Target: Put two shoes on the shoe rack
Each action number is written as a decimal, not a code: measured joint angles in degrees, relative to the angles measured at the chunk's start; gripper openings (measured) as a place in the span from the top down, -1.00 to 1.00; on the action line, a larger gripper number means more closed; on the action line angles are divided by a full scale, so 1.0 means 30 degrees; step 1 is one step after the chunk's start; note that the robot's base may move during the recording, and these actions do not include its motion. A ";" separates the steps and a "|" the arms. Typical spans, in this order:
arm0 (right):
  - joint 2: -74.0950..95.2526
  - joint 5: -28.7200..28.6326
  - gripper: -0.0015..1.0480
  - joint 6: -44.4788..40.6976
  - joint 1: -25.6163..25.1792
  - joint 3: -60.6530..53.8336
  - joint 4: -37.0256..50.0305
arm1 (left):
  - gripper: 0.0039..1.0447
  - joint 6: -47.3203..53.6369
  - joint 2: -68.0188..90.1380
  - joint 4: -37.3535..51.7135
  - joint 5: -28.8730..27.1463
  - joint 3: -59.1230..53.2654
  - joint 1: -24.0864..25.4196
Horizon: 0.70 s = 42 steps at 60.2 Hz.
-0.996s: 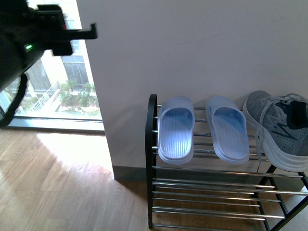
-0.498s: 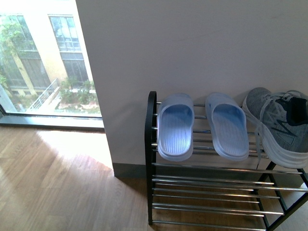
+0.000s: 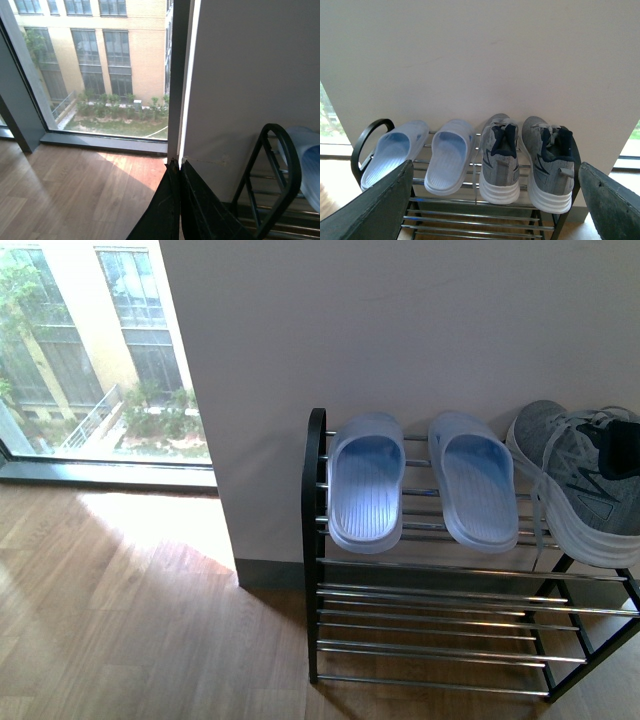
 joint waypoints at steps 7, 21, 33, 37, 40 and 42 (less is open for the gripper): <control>0.0000 0.0000 -0.82 0.0000 0.0000 0.0000 0.0000 | 0.98 0.0015 -0.1763 -0.1355 0.0423 -0.0401 0.0933; 0.0000 -0.0007 -0.82 0.0000 0.0000 -0.0007 0.0000 | 0.98 0.0022 -0.5282 -0.4269 0.0568 -0.0918 0.0991; 0.0000 -0.0007 -0.82 0.0000 0.0000 -0.0007 0.0000 | 0.98 0.0029 -0.8633 -0.7293 0.0568 -0.1027 0.0991; 0.0000 -0.0007 -0.82 0.0000 0.0000 0.0000 0.0000 | 0.98 0.0029 -0.9683 -0.8240 0.0576 -0.1027 0.0991; 0.0000 -0.0007 -0.82 0.0000 0.0000 0.0000 0.0000 | 0.98 0.0022 -1.0207 -0.8706 0.0568 -0.1027 0.0991; 0.0000 -0.0007 -0.82 0.0000 0.0000 0.0000 0.0000 | 0.98 0.0022 -1.0513 -0.9012 0.0568 -0.1027 0.0991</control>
